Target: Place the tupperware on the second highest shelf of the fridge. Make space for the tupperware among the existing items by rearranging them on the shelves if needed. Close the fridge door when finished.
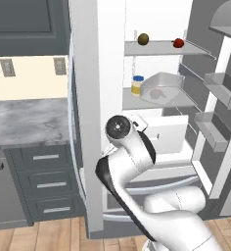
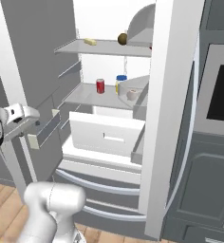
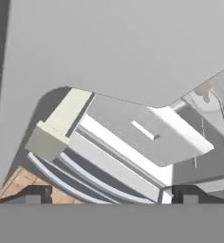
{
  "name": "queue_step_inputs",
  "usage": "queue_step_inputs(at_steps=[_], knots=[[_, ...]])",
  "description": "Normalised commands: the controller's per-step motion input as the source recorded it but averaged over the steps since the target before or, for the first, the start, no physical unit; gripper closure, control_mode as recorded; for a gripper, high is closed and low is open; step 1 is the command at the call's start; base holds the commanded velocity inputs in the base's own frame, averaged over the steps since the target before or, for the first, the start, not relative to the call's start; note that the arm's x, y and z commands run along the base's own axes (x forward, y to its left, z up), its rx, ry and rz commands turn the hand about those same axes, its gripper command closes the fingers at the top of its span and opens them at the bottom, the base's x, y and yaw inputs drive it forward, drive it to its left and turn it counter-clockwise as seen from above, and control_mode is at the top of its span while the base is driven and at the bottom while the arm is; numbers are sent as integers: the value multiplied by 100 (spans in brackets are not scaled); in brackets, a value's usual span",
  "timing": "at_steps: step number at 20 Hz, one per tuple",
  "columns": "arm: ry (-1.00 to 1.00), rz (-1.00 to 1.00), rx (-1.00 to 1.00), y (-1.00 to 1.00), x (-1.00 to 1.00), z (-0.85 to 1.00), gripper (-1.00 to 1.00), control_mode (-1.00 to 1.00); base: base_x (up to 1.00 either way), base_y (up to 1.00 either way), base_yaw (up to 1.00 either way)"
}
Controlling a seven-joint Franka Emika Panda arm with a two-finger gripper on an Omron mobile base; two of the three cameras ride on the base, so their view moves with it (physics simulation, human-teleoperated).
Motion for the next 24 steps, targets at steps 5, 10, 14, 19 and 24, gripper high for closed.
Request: queue_step_inputs(at_steps=[5,10,14,19,24], knots=[[10,3,-43,100,-2,0,-100,-100,0,0,0],[16,0,-39,100,21,0,-100,-100,0,0,0],[12,-2,-39,100,23,-1,-100,-100,0,0,0],[-3,-1,-44,100,-27,-23,-100,-100,0,0,0],[-2,0,-43,100,-20,-31,-100,-100,0,0,0]])
